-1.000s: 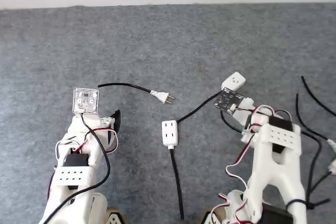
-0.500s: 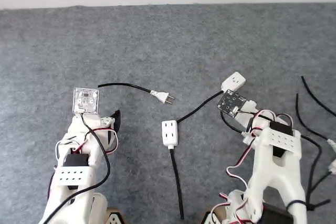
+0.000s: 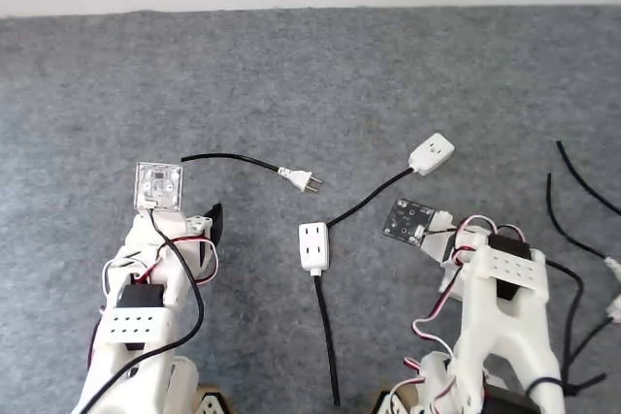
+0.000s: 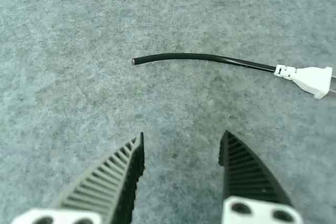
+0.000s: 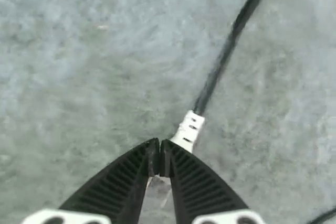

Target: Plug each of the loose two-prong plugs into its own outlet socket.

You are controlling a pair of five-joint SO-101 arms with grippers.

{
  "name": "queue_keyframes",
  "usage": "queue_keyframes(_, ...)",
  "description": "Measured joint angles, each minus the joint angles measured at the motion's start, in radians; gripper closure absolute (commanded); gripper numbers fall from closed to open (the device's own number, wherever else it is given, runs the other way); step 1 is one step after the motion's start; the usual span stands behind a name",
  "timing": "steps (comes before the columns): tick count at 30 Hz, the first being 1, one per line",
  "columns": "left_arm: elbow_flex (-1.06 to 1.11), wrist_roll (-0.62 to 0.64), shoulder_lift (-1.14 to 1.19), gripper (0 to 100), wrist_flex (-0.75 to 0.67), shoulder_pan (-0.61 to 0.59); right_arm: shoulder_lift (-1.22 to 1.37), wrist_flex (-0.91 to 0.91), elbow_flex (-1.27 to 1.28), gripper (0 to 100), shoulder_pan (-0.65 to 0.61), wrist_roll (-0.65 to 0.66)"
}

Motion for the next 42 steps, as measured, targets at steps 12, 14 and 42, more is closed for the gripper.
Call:
queue_keyframes(12, 0.0, 0.0, 0.0, 77, 0.0, 0.0, 0.023, 0.071, -0.14, 98.7, -0.009, -0.124)
queue_keyframes(14, 0.0, 0.0, 0.0, 77, 0.0, 0.0, 0.023, 0.081, -0.173, 98.7, -0.018, -0.166)
queue_keyframes(42, 0.0, 0.0, 0.0, 77, 0.0, 0.0, -0.094, -0.334, 0.127, 98.8, 0.005, -0.411)
